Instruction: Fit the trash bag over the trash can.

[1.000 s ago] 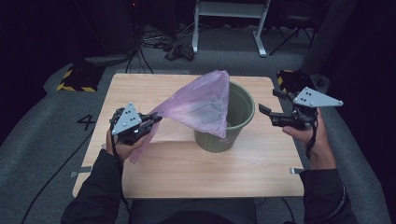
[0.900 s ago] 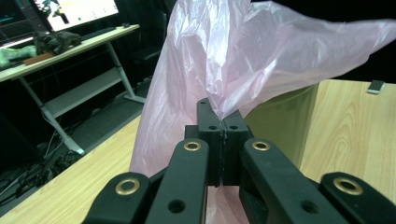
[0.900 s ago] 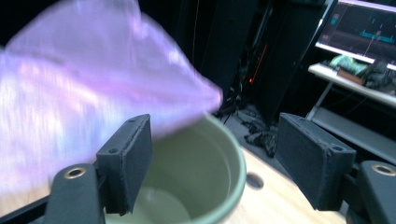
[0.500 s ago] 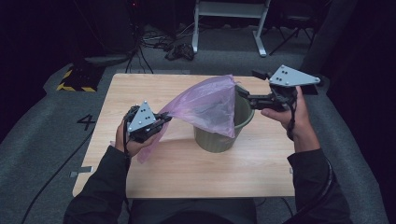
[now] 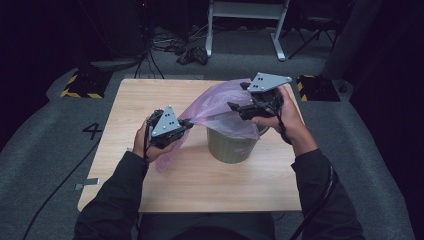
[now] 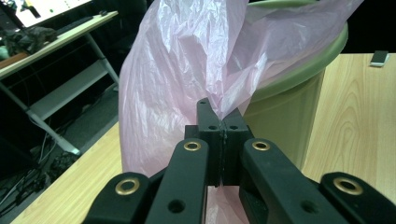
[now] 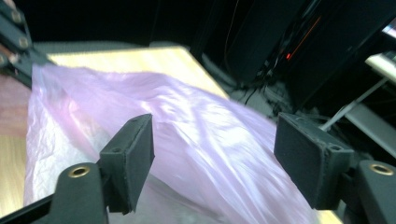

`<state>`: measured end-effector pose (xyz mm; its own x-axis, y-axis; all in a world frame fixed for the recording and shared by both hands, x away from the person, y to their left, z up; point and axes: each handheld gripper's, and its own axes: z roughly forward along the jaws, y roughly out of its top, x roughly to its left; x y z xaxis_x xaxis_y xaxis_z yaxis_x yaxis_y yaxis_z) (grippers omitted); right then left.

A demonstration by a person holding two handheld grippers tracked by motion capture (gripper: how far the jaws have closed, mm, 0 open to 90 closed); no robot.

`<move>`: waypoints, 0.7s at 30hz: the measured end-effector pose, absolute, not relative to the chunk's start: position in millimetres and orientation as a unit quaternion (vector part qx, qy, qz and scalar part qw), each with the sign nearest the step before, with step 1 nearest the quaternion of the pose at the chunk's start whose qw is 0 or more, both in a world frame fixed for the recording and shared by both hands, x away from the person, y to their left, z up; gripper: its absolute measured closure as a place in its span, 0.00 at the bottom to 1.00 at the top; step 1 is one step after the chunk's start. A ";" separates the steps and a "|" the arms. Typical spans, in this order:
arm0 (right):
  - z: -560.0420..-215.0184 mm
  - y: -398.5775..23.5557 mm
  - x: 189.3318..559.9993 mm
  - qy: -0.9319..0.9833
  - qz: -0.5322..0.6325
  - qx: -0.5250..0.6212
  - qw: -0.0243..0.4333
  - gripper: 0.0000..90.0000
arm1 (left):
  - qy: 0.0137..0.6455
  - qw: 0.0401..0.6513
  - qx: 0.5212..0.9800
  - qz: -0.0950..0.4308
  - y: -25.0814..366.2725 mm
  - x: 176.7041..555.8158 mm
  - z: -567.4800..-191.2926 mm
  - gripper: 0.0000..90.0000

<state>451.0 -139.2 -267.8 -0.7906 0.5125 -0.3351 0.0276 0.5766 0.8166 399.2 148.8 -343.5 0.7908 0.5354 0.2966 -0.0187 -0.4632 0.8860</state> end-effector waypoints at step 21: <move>-305.0 -116.2 452.8 0.919 0.328 0.115 0.187 0.67 | 0.184 0.485 0.806 0.283 118.7 418.4 -333.8 1.00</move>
